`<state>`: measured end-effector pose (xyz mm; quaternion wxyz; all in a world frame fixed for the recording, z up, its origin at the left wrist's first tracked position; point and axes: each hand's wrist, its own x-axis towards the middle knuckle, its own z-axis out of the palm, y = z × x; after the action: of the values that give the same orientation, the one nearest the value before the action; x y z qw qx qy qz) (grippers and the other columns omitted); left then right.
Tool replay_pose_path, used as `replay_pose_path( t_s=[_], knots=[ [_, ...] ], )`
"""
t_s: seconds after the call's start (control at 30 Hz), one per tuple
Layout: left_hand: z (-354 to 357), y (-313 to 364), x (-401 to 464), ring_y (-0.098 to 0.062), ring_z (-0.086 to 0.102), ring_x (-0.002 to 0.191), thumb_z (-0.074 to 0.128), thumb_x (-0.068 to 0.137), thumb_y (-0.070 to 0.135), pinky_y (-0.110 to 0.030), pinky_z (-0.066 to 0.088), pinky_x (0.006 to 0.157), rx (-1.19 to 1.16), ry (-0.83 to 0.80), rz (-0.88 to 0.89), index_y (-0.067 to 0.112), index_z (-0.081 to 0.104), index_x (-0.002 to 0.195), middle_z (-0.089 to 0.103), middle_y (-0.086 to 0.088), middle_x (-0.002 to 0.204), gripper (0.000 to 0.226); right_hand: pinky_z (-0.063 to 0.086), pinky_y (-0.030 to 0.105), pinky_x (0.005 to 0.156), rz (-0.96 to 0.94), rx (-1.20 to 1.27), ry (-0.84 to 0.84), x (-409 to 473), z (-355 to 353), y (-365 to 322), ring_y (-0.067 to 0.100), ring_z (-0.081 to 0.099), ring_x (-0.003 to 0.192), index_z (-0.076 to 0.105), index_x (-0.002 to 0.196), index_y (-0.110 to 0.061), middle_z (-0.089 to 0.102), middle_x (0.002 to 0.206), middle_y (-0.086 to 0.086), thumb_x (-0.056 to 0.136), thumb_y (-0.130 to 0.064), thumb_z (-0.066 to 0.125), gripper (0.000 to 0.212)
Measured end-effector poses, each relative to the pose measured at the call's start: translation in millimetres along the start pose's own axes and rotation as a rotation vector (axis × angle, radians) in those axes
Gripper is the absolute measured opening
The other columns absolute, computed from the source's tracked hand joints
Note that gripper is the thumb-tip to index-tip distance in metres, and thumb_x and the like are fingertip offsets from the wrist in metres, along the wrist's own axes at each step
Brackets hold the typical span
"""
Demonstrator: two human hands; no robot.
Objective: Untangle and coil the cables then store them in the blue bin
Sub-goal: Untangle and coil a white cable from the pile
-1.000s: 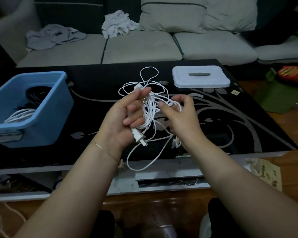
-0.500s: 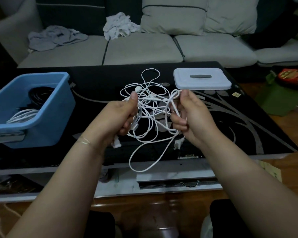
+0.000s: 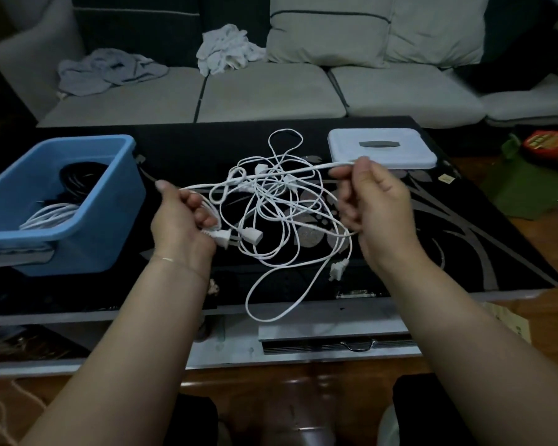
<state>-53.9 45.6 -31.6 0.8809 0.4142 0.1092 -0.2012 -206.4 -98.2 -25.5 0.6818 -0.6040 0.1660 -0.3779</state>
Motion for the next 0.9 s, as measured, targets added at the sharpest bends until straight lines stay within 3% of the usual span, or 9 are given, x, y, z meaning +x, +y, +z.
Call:
replay_pose_path(
  t_s=[0.13, 0.23, 0.3, 0.4, 0.53, 0.7, 0.77, 0.83, 0.9],
  knots=[
    [0, 1, -5, -0.006, 0.024, 0.033, 0.043, 0.1, 0.048, -0.016, 0.021, 0.034, 0.086, -0.029, 0.137, 0.02, 0.042, 0.065, 0.041, 0.009, 0.043, 0.045, 0.03, 0.026, 0.048, 0.031, -0.267, 0.233, 10, -10, 7, 0.01, 0.035, 0.044, 0.063, 0.072, -0.023, 0.043, 0.052, -0.004, 0.102, -0.028, 0.04, 0.038],
    [8, 0, -14, -0.008, 0.021, 0.032, 0.046, 0.098, 0.047, -0.018, 0.017, 0.037, 0.414, -0.248, 0.181, 0.018, 0.047, 0.064, 0.033, 0.006, 0.04, 0.045, 0.047, 0.034, 0.078, 0.079, -0.76, 0.085, 13, -15, 20, 0.021, 0.062, 0.084, 0.07, 0.087, -0.022, 0.066, 0.09, 0.008, 0.097, -0.021, 0.045, 0.027],
    [12, -2, -23, -0.01, 0.02, 0.032, 0.047, 0.097, 0.047, -0.019, 0.015, 0.04, 0.641, -0.398, 0.227, 0.015, 0.049, 0.063, 0.03, 0.003, 0.037, 0.047, 0.041, 0.035, 0.101, -0.063, -0.971, 0.037, 8, -14, 24, 0.02, 0.053, 0.115, 0.068, 0.109, -0.018, 0.059, 0.12, 0.006, 0.093, -0.013, 0.046, 0.027],
    [14, -5, -36, -0.011, 0.018, 0.032, 0.05, 0.089, 0.052, -0.023, 0.012, 0.044, 0.75, -0.619, 0.197, 0.015, 0.048, 0.059, 0.028, 0.002, 0.035, 0.048, 0.034, 0.031, 0.108, -0.266, -0.906, -0.091, -1, -5, 23, 0.016, 0.046, 0.124, 0.059, 0.126, -0.013, 0.054, 0.132, 0.002, 0.096, -0.012, 0.041, 0.034],
    [13, -4, -41, -0.009, 0.016, 0.029, 0.047, 0.092, 0.054, -0.024, 0.011, 0.042, 0.73, -0.816, 0.091, 0.017, 0.042, 0.055, 0.025, 0.003, 0.033, 0.053, 0.033, 0.013, 0.103, -0.056, -0.557, -0.328, -11, 10, 17, -0.004, 0.048, 0.117, 0.05, 0.134, -0.017, 0.057, 0.121, -0.013, 0.103, -0.02, 0.037, 0.035],
    [14, 1, -40, -0.003, 0.017, 0.023, 0.039, 0.088, 0.057, -0.017, 0.008, 0.035, 0.441, -0.811, -0.072, 0.021, 0.039, 0.048, 0.024, 0.008, 0.029, 0.053, 0.044, 0.039, 0.1, 0.111, -0.398, -0.406, -15, 19, 23, 0.013, 0.062, 0.104, 0.05, 0.12, -0.033, 0.067, 0.097, -0.009, 0.101, -0.042, 0.033, 0.027],
    [15, 2, -37, -0.002, 0.017, 0.022, 0.033, 0.092, 0.056, -0.019, 0.005, 0.035, 0.316, -0.788, -0.125, 0.021, 0.04, 0.047, 0.025, 0.009, 0.028, 0.057, 0.057, 0.04, 0.072, 0.265, -0.239, -0.466, -17, 23, 20, 0.02, 0.068, 0.079, 0.046, 0.124, -0.028, 0.065, 0.099, 0.0, 0.096, -0.052, 0.036, 0.039],
    [16, 3, -35, -0.004, 0.019, 0.021, 0.029, 0.096, 0.056, -0.019, 0.006, 0.033, 0.223, -0.763, -0.155, 0.021, 0.041, 0.047, 0.026, 0.009, 0.028, 0.061, 0.043, 0.022, 0.041, 0.371, -0.209, -0.524, -19, 25, 15, 0.015, 0.057, 0.048, 0.045, 0.126, -0.024, 0.064, 0.089, 0.003, 0.09, -0.055, 0.038, 0.048],
    [15, 3, -31, -0.005, 0.021, 0.021, 0.029, 0.097, 0.057, -0.017, 0.009, 0.03, 0.133, -0.718, -0.171, 0.021, 0.043, 0.049, 0.027, 0.01, 0.029, 0.062, 0.032, 0.018, 0.04, 0.349, -0.371, -0.487, -19, 26, 16, 0.008, 0.041, 0.039, 0.053, 0.113, -0.022, 0.057, 0.068, 0.001, 0.096, -0.05, 0.039, 0.035]
  ],
)
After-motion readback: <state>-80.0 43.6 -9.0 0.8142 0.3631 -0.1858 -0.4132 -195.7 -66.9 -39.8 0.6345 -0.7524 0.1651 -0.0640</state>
